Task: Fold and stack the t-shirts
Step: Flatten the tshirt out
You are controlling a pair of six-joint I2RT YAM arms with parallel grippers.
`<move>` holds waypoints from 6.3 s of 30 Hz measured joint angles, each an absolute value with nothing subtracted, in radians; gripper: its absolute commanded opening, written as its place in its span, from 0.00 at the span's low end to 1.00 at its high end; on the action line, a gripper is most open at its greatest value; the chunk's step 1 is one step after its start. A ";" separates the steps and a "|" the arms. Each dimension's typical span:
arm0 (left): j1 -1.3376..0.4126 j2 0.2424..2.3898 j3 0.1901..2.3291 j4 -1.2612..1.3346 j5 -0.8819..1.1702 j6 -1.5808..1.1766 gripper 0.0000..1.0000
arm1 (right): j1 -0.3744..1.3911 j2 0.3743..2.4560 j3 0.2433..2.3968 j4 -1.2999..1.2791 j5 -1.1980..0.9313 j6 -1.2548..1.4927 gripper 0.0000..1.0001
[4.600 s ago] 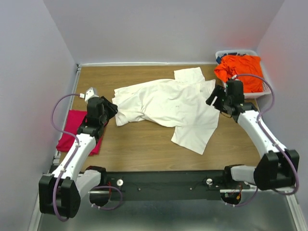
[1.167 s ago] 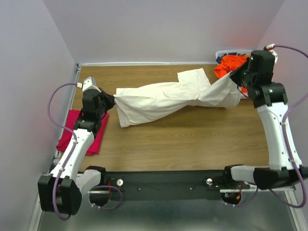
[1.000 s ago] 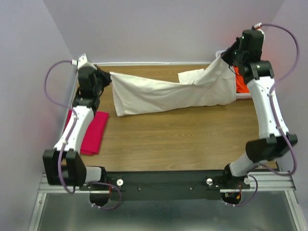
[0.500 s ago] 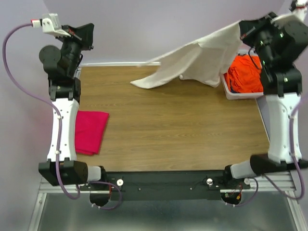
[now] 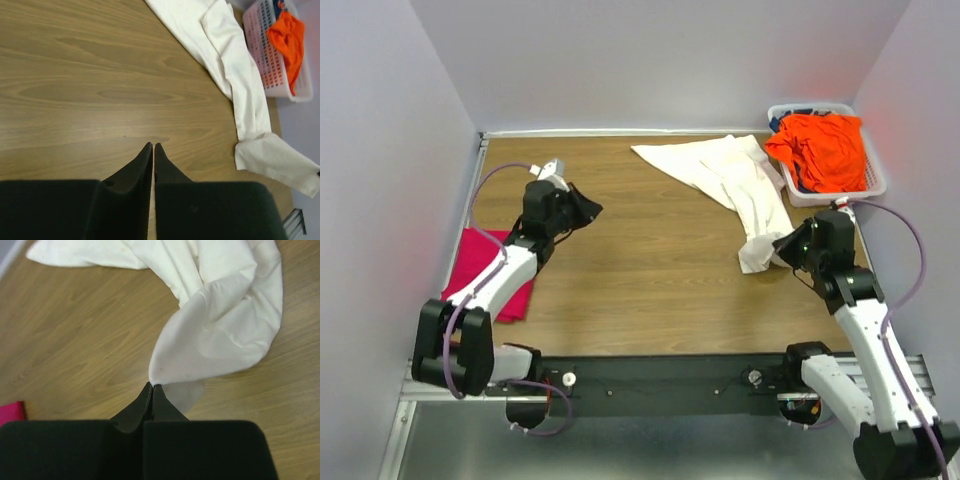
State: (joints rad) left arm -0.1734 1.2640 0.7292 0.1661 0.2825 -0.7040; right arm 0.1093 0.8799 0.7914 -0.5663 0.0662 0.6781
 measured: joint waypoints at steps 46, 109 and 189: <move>-0.462 2.037 1.531 -0.085 -0.012 -0.557 0.48 | 0.431 1.956 1.056 0.178 0.051 0.694 0.00; -0.461 2.103 1.407 -0.060 0.027 -0.872 0.00 | 0.417 1.856 0.896 0.263 -0.065 0.744 0.01; 0.225 2.067 2.354 -0.024 0.582 -0.934 0.00 | 0.060 1.881 2.307 -0.194 -0.021 0.580 0.00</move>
